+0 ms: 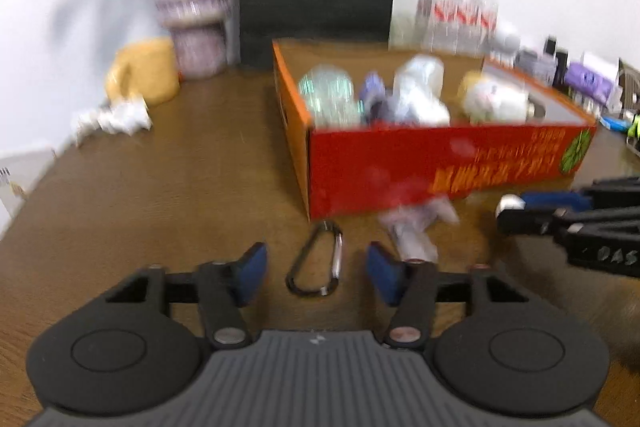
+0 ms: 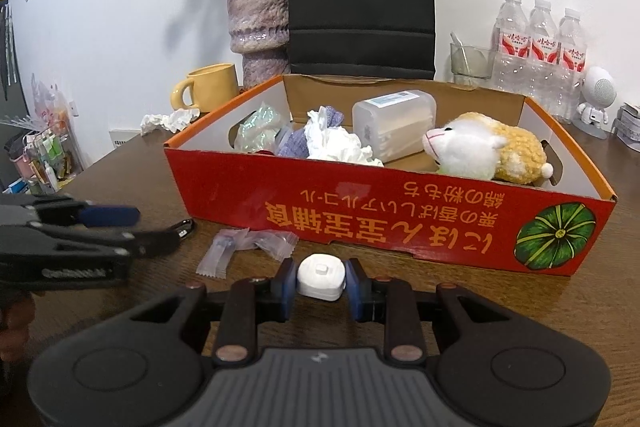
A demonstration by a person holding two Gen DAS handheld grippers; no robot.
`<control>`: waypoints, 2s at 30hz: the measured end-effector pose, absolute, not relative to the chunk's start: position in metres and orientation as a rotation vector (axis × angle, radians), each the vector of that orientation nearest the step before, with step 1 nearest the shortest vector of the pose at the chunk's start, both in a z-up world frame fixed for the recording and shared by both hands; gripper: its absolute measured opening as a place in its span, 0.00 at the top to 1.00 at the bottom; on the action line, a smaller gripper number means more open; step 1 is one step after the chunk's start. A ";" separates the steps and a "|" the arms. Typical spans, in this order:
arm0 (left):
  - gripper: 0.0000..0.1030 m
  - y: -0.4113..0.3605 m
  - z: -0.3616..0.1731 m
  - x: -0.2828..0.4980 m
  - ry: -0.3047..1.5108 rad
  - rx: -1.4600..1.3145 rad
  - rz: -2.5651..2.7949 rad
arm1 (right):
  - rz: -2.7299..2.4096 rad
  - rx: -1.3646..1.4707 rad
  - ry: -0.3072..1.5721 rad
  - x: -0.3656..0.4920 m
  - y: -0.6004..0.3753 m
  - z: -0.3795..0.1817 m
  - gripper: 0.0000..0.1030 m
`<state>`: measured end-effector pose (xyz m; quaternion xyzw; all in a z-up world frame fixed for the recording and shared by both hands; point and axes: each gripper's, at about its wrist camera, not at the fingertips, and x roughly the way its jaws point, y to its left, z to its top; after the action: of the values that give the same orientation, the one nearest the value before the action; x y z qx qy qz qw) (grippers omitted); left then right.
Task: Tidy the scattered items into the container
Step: 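Close the left gripper on the carabiner while the right gripper grasps the white round item, then carry the carabiner and white item into the box and open both grippers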
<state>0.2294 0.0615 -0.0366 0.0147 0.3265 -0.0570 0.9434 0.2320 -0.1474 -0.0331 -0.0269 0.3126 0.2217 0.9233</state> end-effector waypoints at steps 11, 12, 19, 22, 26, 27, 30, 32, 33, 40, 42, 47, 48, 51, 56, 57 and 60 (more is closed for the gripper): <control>0.95 0.057 -0.029 0.220 0.656 0.037 -0.127 | 0.470 -0.036 0.617 0.223 -0.156 -0.025 0.75; 0.95 0.056 -0.028 0.219 0.653 0.040 -0.123 | 0.470 -0.036 0.616 0.222 -0.157 -0.025 0.75; 0.95 0.055 -0.020 0.212 0.631 0.034 -0.111 | 0.466 -0.021 0.607 0.218 -0.164 -0.023 0.75; 0.95 0.054 -0.013 0.207 0.605 0.029 -0.110 | 0.466 -0.014 0.598 0.217 -0.166 -0.020 0.75; 0.95 0.050 0.009 0.197 0.534 0.014 -0.124 | 0.476 -0.006 0.557 0.213 -0.172 -0.008 0.75; 0.95 0.048 0.016 0.194 0.510 0.011 -0.131 | 0.476 -0.004 0.540 0.213 -0.174 -0.002 0.75; 0.95 0.038 0.039 0.196 0.435 0.010 -0.155 | 0.464 -0.008 0.487 0.219 -0.181 0.016 0.75; 0.95 0.028 0.054 0.206 0.391 0.012 -0.167 | 0.443 -0.015 0.457 0.228 -0.186 0.028 0.75; 0.95 0.022 0.058 0.212 0.376 0.013 -0.172 | 0.436 -0.019 0.445 0.235 -0.188 0.033 0.75; 0.95 -0.009 0.050 0.281 0.367 -0.059 -0.170 | 0.398 -0.049 0.457 0.302 -0.184 0.035 0.75; 0.95 -0.012 0.038 0.303 0.402 -0.077 -0.151 | 0.399 -0.044 0.485 0.316 -0.184 0.024 0.75; 0.64 -0.007 0.016 0.329 0.460 -0.095 -0.108 | 0.405 -0.092 0.554 0.334 -0.184 0.009 0.37; 0.27 -0.004 0.014 0.330 0.464 -0.104 -0.102 | 0.401 -0.102 0.548 0.333 -0.184 0.009 0.11; 0.00 -0.001 0.013 0.326 0.440 -0.088 -0.030 | 0.387 -0.150 0.537 0.333 -0.184 0.012 0.00; 0.00 0.004 0.015 0.325 0.462 -0.105 -0.004 | 0.361 -0.142 0.579 0.338 -0.188 0.012 0.00; 0.00 0.004 0.015 0.325 0.467 -0.108 -0.002 | 0.356 -0.139 0.578 0.338 -0.189 0.012 0.00; 0.00 0.002 0.016 0.323 0.468 -0.102 0.005 | 0.351 -0.136 0.573 0.337 -0.191 0.014 0.00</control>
<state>0.3233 0.0024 0.0157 -0.0506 0.2318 0.0023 0.9715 0.3372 -0.1912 0.0141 -0.0665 0.2807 0.1723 0.9419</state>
